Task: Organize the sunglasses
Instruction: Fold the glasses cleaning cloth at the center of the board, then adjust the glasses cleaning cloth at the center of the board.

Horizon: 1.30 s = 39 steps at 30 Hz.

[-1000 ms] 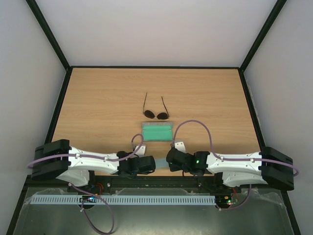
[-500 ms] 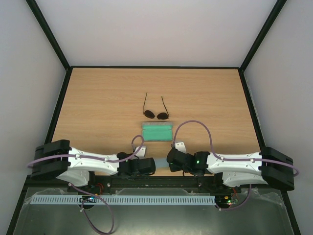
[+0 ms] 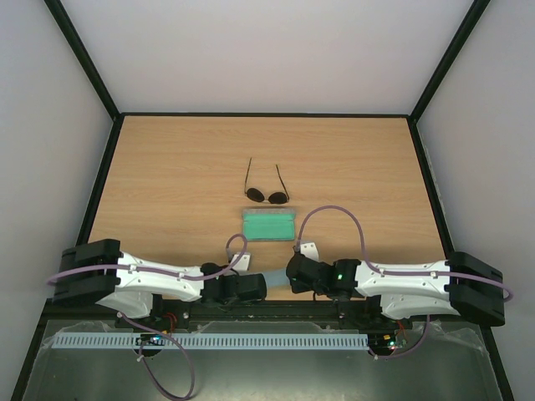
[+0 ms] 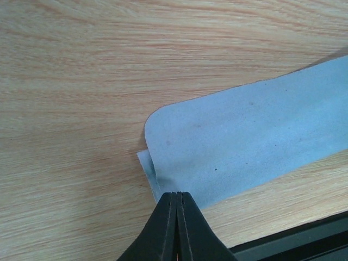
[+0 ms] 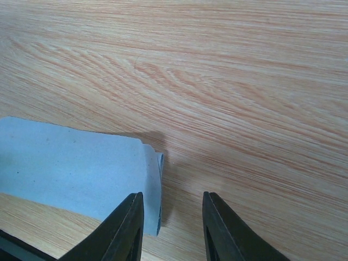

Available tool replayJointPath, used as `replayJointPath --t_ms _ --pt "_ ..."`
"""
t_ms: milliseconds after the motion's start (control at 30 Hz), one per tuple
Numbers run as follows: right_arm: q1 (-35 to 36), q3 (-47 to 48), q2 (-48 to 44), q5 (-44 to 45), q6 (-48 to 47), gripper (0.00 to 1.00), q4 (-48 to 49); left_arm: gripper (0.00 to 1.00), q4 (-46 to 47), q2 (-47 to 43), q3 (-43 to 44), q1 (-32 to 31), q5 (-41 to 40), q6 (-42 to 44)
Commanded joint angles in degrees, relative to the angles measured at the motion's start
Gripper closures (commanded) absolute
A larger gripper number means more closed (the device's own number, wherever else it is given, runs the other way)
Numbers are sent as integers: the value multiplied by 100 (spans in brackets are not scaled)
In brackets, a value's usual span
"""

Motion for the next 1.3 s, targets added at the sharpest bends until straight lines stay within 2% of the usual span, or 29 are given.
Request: replayJointPath --t_ms 0,67,167,333,433,533,633,667,800,933,1100,1267 --pt "-24 -59 -74 77 88 69 29 98 -174 55 89 -121 -86 -187" --pt "-24 -48 -44 51 77 75 38 97 -200 48 70 -146 -109 -238" --pt "-24 -3 28 17 49 78 34 93 -291 -39 69 -211 -212 -342" --pt "-15 225 69 56 -45 79 -137 63 -546 -448 114 -262 -368 -454" --pt "-15 379 90 46 -114 81 -187 60 -740 -743 200 -263 -488 -471" --pt "23 504 186 -105 -191 82 -66 69 -717 -912 238 -243 -588 -423" --pt "46 586 346 -397 -248 82 243 92 -310 -950 130 -101 -456 -245" --pt "47 602 425 -489 -268 82 335 96 -115 -943 76 -49 -361 -169" --pt "46 613 747 -822 -274 82 621 98 676 -840 -148 74 -68 -30" --pt "47 587 1072 -979 -263 82 830 98 1069 -611 -278 100 41 6" --pt "47 611 1323 -733 -158 82 706 98 1460 -272 -626 294 237 -31" --pt "38 586 1157 -468 -98 81 390 98 1429 -229 -827 312 316 -149"
